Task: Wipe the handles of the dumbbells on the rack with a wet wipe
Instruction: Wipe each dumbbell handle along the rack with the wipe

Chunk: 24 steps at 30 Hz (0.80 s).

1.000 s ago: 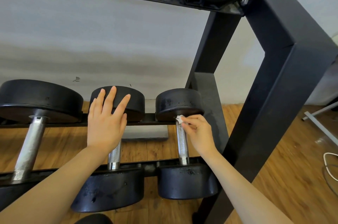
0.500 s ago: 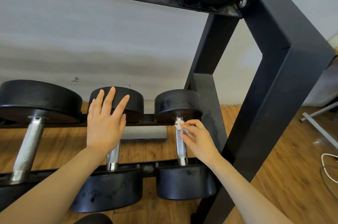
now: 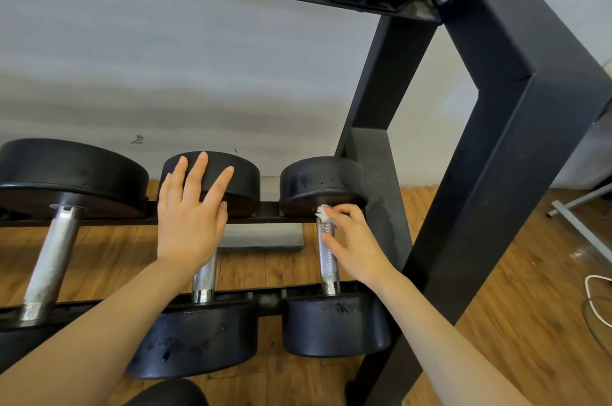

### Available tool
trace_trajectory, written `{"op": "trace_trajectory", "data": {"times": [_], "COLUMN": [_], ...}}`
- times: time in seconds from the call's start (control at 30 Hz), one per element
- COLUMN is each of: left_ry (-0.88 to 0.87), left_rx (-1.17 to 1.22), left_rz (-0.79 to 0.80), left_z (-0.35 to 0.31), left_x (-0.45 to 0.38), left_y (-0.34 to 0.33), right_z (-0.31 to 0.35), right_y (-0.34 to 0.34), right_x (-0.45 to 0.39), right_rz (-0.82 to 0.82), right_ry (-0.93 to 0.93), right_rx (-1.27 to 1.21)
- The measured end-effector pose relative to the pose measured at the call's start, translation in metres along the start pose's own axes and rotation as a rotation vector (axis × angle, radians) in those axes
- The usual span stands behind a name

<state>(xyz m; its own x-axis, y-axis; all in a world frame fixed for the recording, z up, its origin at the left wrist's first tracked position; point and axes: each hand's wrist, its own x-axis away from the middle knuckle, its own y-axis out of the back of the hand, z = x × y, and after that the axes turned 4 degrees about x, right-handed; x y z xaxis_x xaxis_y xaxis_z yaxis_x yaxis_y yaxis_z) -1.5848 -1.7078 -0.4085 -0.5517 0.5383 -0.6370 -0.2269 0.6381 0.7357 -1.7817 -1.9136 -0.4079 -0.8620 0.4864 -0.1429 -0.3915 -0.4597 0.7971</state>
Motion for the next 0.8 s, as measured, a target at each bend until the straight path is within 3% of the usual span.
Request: {"op": "trace_trajectory", "data": {"times": [0.3,0.67,0.8], "left_ry": [-0.007,0.001,-0.007], "left_rx": [-0.017,-0.004,-0.015], "left_rz": [0.010,0.004,0.000], "left_z": [0.000,0.000,0.001], "left_x": [0.000,0.000,0.000], "left_y": [0.002,0.000,0.000], "right_z": [0.000,-0.012,-0.010], "right_y": [0.005,-0.002,-0.007], "right_x": [0.010,0.008,-0.004], "right_rz": [0.144,0.004,-0.114], "right_ry": [-0.024,0.037,-0.061], "right_rx": [0.042,0.014,-0.230]}}
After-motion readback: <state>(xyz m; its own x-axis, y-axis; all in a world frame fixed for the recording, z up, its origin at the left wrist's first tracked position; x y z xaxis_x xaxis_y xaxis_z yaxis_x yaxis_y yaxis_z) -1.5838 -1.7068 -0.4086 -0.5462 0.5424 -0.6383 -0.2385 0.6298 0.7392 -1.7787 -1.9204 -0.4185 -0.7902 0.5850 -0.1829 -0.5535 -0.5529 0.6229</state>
